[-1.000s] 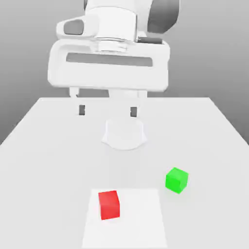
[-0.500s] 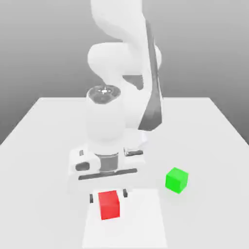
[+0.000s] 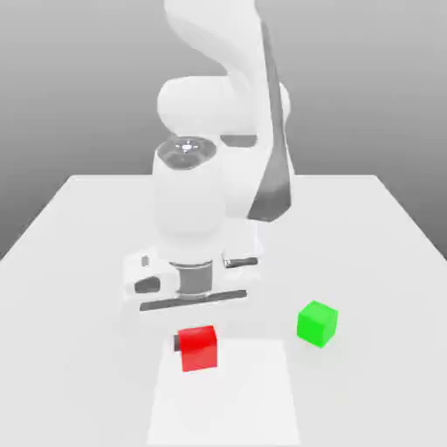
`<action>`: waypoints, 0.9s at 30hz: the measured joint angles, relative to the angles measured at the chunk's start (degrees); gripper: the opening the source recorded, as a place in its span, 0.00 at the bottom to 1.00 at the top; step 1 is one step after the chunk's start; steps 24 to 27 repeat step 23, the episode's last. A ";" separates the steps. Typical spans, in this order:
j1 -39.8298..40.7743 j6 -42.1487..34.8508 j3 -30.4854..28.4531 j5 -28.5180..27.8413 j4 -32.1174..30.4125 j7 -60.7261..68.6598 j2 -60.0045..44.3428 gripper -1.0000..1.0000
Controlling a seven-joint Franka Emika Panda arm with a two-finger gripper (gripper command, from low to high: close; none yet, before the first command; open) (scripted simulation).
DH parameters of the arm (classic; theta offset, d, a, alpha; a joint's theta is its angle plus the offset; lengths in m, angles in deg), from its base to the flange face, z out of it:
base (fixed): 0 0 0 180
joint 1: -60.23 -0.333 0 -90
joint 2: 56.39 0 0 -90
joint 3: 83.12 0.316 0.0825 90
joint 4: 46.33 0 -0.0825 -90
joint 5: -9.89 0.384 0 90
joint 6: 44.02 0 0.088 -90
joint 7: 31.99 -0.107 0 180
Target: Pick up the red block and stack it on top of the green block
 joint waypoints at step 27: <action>-16.50 10.34 15.41 -1.33 -11.28 -11.00 0.88 1.00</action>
